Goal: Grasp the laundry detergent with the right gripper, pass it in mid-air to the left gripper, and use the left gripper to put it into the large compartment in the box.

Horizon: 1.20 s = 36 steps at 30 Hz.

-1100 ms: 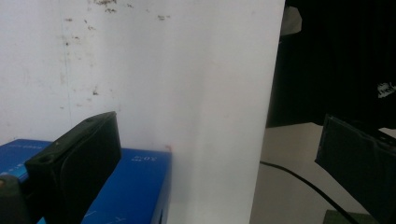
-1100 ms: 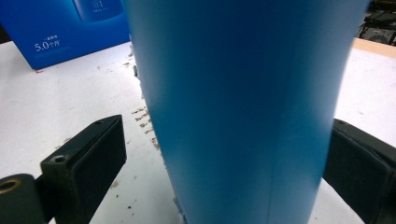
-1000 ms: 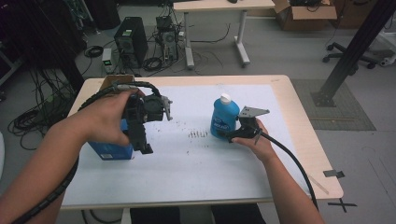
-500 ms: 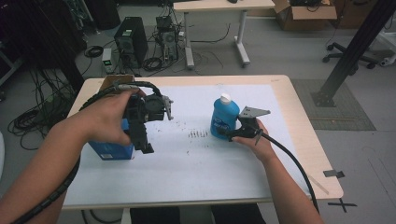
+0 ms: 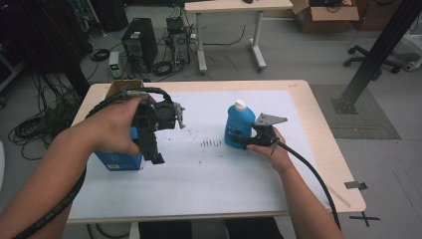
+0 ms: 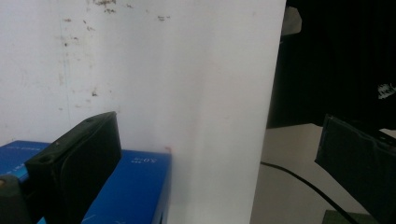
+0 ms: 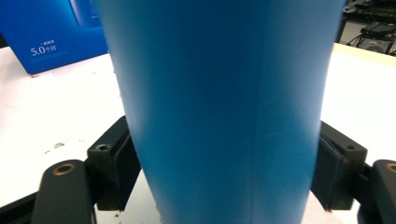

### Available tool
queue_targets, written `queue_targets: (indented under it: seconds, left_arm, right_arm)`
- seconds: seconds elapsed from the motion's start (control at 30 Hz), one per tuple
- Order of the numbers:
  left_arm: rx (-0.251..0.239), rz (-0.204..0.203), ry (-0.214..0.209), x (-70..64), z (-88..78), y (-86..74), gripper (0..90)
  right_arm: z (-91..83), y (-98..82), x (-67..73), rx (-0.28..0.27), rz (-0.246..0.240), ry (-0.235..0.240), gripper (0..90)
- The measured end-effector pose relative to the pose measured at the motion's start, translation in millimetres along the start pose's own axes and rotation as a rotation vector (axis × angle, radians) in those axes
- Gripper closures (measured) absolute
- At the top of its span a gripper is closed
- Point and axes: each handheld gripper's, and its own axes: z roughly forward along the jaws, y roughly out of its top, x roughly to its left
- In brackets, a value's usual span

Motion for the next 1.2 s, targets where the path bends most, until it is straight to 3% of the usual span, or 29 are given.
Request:
queue_targets:
  seconds: [0.23,0.43,0.9,1.2]
  left_arm:
    - [0.003,-0.006,-0.001,1.1,-0.8,-1.8,0.5]
    - [0.007,-0.007,-0.005,2.0,1.8,-2.5,0.6]
    - [0.005,0.0,-0.002,2.0,1.5,-0.4,0.4]
    - [-0.003,0.003,0.003,2.0,-2.0,1.9,0.4]
  right_arm:
    - [2.6,1.0,0.5,-0.014,-0.012,0.006,28.1]
    - [3.9,0.8,1.7,-0.016,-0.035,0.024,38.5]
    - [2.2,2.2,1.8,-0.01,-0.055,0.042,43.6]
    - [-16.5,24.5,11.6,-0.02,-0.112,0.095,43.9]
